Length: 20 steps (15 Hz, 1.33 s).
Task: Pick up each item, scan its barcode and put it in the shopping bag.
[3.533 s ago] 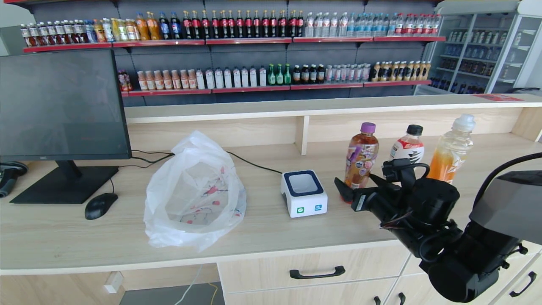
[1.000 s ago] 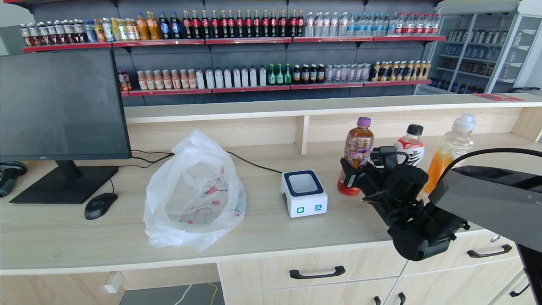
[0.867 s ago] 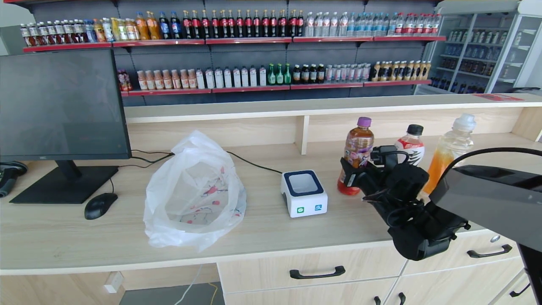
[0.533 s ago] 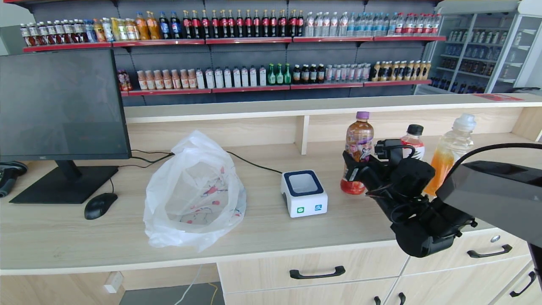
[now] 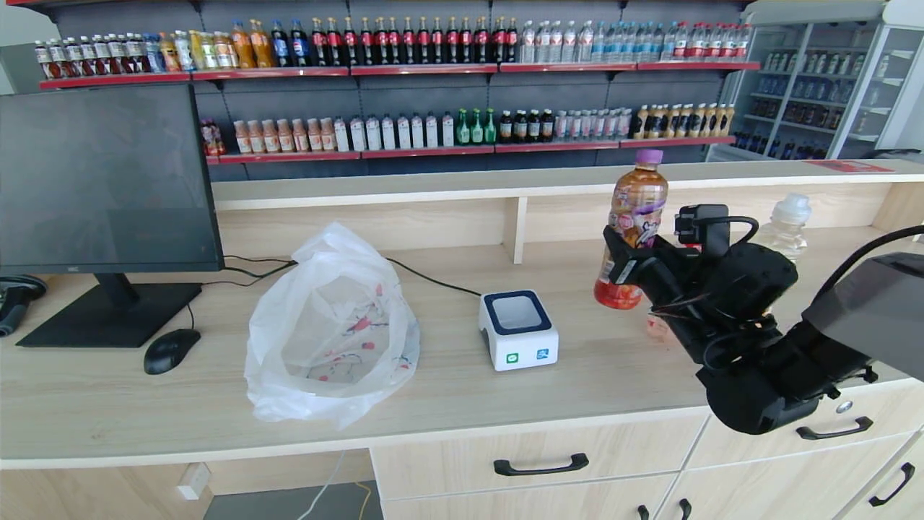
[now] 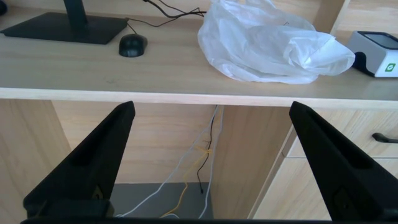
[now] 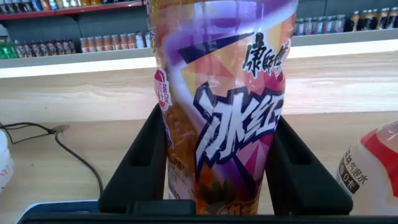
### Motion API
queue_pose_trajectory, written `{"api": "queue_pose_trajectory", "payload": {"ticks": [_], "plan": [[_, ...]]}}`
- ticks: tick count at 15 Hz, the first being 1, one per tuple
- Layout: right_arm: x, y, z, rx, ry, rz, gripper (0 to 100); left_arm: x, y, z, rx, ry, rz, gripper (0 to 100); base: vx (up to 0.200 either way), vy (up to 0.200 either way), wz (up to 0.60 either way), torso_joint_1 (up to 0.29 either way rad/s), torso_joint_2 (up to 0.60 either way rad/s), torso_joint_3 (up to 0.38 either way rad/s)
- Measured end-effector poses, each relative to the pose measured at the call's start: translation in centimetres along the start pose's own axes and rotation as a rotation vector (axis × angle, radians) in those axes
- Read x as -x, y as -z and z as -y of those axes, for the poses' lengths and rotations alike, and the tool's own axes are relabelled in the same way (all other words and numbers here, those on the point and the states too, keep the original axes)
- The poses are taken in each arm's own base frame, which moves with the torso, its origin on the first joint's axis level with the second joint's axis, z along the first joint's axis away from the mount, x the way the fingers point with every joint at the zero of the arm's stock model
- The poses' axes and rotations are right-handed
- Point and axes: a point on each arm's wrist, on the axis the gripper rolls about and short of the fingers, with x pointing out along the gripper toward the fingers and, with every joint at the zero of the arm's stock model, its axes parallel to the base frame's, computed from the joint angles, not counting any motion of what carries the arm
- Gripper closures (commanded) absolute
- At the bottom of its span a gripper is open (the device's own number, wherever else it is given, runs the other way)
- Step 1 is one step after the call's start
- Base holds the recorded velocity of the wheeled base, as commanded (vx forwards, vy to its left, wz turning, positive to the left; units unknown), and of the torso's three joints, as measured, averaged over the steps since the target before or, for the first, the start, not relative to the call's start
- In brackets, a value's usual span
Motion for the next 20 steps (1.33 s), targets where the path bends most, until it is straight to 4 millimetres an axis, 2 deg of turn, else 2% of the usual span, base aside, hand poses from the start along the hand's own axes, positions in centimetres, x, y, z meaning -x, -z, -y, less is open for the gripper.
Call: {"api": "queue_pose_trajectory", "payload": {"ticks": [2, 5, 9, 16, 20], "plan": [[1.1, -1.3, 0.0, 0.0, -0.002, 0.001, 100, 0.0, 0.0, 0.0, 0.0, 0.0, 0.0, 0, 0.0, 0.0, 0.0, 0.0, 0.0, 0.0], [3.8, -4.0, -0.5, -0.007, -0.024, 0.011, 100, 0.0, 0.0, 0.0, 0.0, 0.0, 0.0, 0, 0.0, 0.0, 0.0, 0.0, 0.0, 0.0], [7.8, -7.1, -4.3, -0.041, -0.166, 0.039, 100, 0.0, 0.0, 0.0, 0.0, 0.0, 0.0, 0, 0.0, 0.0, 0.0, 0.0, 0.0, 0.0], [10.7, -10.3, -9.7, -0.216, -0.379, 0.098, 100, 0.0, 0.0, 0.0, 0.0, 0.0, 0.0, 0, 0.0, 0.0, 0.0, 0.0, 0.0, 0.0], [12.4, -12.2, -11.8, -0.306, -0.476, 0.13, 100, 0.0, 0.0, 0.0, 0.0, 0.0, 0.0, 0, 0.0, 0.0, 0.0, 0.0, 0.0, 0.0]]}}
